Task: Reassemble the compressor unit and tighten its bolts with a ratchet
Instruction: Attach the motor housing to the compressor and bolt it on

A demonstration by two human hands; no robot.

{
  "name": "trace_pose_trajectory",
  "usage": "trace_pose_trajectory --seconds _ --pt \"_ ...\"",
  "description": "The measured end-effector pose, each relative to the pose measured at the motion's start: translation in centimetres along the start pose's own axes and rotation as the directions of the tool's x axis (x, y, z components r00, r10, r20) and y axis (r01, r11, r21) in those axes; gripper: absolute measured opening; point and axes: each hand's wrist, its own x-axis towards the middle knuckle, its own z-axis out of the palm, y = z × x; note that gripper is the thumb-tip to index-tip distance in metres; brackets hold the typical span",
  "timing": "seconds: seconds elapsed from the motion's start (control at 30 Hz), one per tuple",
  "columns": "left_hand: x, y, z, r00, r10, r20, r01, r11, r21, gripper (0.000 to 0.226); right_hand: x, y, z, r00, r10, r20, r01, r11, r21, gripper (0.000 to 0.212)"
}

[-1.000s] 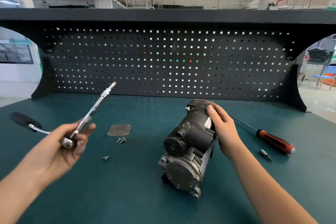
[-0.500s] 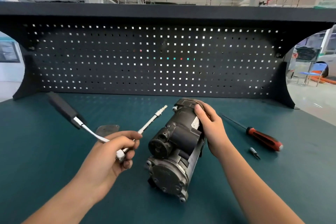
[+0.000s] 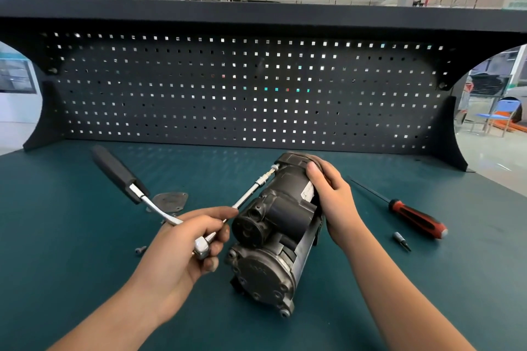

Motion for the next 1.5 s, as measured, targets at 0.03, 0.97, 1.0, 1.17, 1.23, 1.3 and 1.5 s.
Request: trace_pose_trajectory --seconds 0.03,0.97,1.0,1.17,1.23,1.3,1.5 --pt "-0.1 -0.1 0.0 1.000 -0.011 0.001 0.011 1.000 -0.012 0.036 0.0 0.0 0.0 1.000 -0.002 0.000 0.002 1.000 0.002 0.024" --pt "-1.8 2.6 1.3 0.902 -0.104 0.419 0.357 0.726 -0.588 0.034 -0.2 -0.6 0.2 1.000 -0.018 -0.005 0.018 1.000 -0.013 0.010" --pt "-1.7 2.4 1.5 0.917 -0.137 0.376 0.325 0.801 -0.502 0.038 -0.2 -0.5 0.2 1.000 -0.017 -0.003 0.017 1.000 -0.010 0.010" --pt "-1.0 3.2 1.2 0.969 0.099 0.228 -0.201 0.853 0.481 0.047 -0.3 -0.5 0.3 1.000 0.004 -0.025 -0.004 1.000 -0.002 0.020" --pt "-0.4 3.2 0.2 0.900 0.275 0.340 -0.434 0.467 0.771 0.039 -0.3 -0.6 0.3 0.999 0.009 -0.034 -0.010 1.000 -0.006 0.022" --pt "0.5 2.9 -0.9 0.802 0.329 0.498 -0.509 -0.059 0.859 0.062 -0.3 -0.8 0.3 0.999 0.017 -0.038 -0.018 0.999 -0.028 0.024" --pt "1.8 2.7 -2.4 0.732 0.263 0.628 -0.435 -0.529 0.729 0.079 -0.3 -1.5 0.4 0.998 0.034 -0.045 -0.037 0.996 -0.077 0.020"
